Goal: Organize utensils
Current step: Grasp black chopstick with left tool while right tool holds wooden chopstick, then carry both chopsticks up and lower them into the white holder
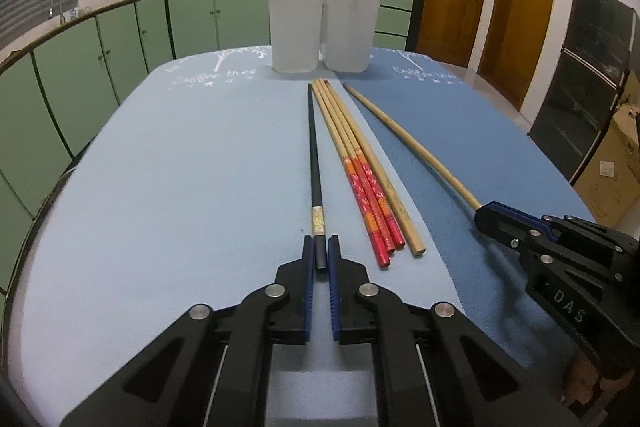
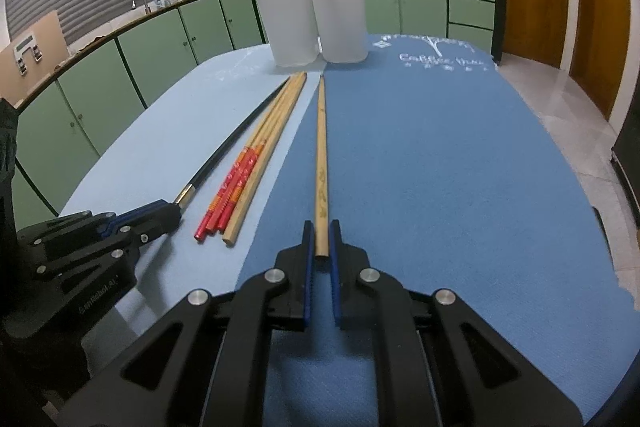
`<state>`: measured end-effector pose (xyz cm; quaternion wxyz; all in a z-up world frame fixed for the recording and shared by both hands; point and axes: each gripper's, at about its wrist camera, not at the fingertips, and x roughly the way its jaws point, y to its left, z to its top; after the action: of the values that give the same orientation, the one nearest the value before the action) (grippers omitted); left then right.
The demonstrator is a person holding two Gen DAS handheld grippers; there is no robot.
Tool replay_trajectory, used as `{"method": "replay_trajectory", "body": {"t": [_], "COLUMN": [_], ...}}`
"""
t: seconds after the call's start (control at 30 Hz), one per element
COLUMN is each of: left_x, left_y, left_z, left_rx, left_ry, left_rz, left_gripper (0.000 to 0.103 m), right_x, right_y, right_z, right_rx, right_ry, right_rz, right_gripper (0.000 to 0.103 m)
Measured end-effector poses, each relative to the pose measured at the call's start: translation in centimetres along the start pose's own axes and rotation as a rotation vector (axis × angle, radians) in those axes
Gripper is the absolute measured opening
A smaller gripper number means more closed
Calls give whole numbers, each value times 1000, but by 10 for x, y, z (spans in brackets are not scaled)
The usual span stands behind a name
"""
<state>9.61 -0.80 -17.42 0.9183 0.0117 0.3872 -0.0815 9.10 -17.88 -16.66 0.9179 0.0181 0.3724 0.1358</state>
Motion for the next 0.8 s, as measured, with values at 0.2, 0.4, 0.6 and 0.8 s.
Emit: {"method": "replay_trajectory", "body": {"t": [0.2,0.4,0.6,0.8], "left_x": [-28,-63,-90,-103], "left_y": [3,4,3,6], "left_z": [19,49,86,118], "left_rx": [16,38,47,52], "left_ry": [-55,-153,-249,-303], "left_rz": [11,11,-16,-39], "left_gripper": [7,7,7,7], "right_x": [-27,-64,-90,-102], "right_y": [0,-4,-7,-11], "right_z": [21,57,97,138], "right_rx": [-16,-27,-38,-28], "right_ry": [-68,-164,-225,-244], "right_rz": [15,31,58,93], "right_gripper": [6,6,6,6]}}
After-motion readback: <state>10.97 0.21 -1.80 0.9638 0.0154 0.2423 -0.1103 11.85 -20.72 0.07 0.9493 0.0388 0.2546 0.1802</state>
